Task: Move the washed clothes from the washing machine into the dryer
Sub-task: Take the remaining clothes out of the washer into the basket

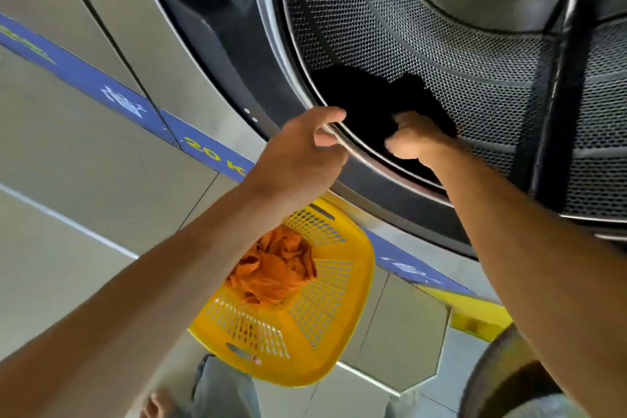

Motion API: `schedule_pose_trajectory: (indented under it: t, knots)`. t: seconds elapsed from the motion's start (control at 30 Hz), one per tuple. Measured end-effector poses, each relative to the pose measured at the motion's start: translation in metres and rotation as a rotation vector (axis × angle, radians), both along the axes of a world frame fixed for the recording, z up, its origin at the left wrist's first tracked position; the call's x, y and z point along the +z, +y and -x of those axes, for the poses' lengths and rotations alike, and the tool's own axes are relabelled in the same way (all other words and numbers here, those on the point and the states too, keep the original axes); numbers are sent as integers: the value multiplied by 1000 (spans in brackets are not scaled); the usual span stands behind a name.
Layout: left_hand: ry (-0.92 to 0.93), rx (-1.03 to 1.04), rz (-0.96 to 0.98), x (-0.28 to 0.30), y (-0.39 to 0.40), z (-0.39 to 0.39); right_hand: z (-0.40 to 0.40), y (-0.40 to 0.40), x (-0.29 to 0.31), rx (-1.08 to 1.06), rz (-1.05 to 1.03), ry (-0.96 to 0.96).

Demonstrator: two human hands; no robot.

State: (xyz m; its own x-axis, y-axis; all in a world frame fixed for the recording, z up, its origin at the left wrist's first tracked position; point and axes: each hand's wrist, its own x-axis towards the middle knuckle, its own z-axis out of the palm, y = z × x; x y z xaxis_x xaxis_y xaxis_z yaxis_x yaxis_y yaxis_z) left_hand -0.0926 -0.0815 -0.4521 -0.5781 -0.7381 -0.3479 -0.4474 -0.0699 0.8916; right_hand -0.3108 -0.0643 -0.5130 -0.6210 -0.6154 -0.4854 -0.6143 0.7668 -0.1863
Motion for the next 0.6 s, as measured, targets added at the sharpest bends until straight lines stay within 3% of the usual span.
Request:
schedule_pose_trajectory:
  t: [0.2,0.27,0.33,0.47,0.6]
  knots:
    - [-65,-35,-107,-11,11,-30,-59,44,31,-327,672,17]
    - [-13,42,-255,-8,12,-32,-104,68,56,-347,866,21]
    - [68,59,-455,-1,13,-31,-152,89,82,-378,977,-104]
    - [377,37,-763,5,28,-34,-205,117,95,-507,794,-538]
    - [221,142,-637,-16,35,-64,-190,133,81,-404,503,-730]
